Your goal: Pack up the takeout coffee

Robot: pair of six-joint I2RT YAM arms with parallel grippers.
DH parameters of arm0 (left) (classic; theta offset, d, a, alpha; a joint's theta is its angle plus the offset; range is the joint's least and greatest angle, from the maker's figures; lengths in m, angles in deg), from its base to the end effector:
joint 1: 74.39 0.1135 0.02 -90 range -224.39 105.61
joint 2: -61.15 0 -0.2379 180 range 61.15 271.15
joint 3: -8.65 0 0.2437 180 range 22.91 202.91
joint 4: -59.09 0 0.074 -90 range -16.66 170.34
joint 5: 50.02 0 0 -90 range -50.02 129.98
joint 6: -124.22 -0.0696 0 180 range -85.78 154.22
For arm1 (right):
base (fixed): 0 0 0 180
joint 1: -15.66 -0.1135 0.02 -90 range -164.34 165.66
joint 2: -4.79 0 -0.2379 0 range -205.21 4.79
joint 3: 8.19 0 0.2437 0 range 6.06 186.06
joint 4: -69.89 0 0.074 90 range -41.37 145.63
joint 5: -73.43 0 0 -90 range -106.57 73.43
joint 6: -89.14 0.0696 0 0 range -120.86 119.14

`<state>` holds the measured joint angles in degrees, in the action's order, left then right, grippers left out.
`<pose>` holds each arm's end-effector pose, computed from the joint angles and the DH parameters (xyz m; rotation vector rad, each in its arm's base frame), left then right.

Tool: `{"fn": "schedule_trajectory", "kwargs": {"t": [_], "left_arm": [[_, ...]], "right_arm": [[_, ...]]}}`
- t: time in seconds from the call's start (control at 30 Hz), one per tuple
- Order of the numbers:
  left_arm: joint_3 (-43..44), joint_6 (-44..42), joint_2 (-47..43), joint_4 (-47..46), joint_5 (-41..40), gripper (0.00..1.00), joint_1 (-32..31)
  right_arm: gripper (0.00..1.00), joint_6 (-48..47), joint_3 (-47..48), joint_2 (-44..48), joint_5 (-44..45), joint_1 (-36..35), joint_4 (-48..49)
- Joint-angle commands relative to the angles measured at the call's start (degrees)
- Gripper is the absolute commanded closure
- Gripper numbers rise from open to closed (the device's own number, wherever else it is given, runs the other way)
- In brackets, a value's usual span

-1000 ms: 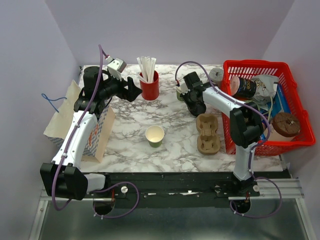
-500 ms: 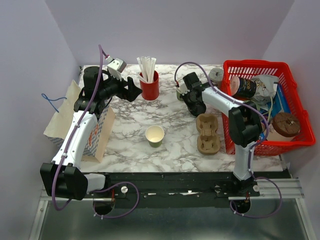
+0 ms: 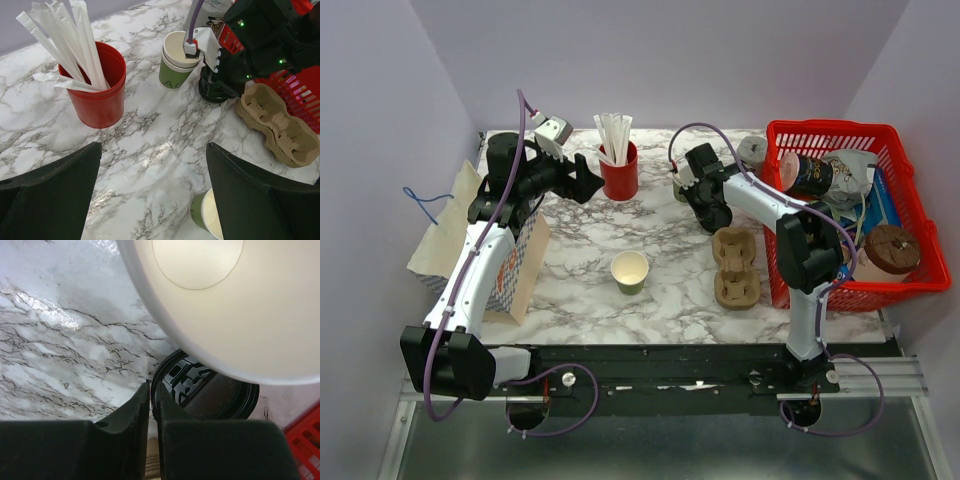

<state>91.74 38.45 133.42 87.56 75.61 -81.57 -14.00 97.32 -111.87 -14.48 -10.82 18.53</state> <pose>0.3038 -0.0791 0.3463 0.4772 1.8193 -0.7186 0.3879 0.1904 0.1516 -0.8906 2.5074 0.0274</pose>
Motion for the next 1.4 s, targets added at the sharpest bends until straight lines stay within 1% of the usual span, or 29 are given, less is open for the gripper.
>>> {"fn": "schedule_trajectory", "kwargs": {"t": [0.0, 0.5, 1.0, 1.1, 1.37], "left_arm": [[0.0, 0.3, 0.0, -1.0, 1.4, 0.07, 0.4], [-0.1, 0.7, 0.1, -1.3, 1.5, 0.07, 0.4], [-0.2, 0.7, 0.2, -1.4, 1.5, 0.07, 0.5], [-0.2, 0.9, 0.2, -1.5, 1.6, 0.07, 0.5], [0.2, 1.0, 0.6, -1.6, 1.7, 0.07, 0.5]], "right_arm": [[0.82, -0.4, 1.1, -1.3, -0.6, 0.5, 0.3], [0.82, -0.6, 0.6, -1.5, -0.7, 0.9, 0.3], [0.80, -1.0, 0.2, -1.6, -1.6, 0.9, 0.3], [0.80, -1.0, 0.1, -1.5, -3.8, 0.9, 0.3], [0.80, -1.1, 0.0, -1.8, -3.7, 0.9, 0.3]]}}
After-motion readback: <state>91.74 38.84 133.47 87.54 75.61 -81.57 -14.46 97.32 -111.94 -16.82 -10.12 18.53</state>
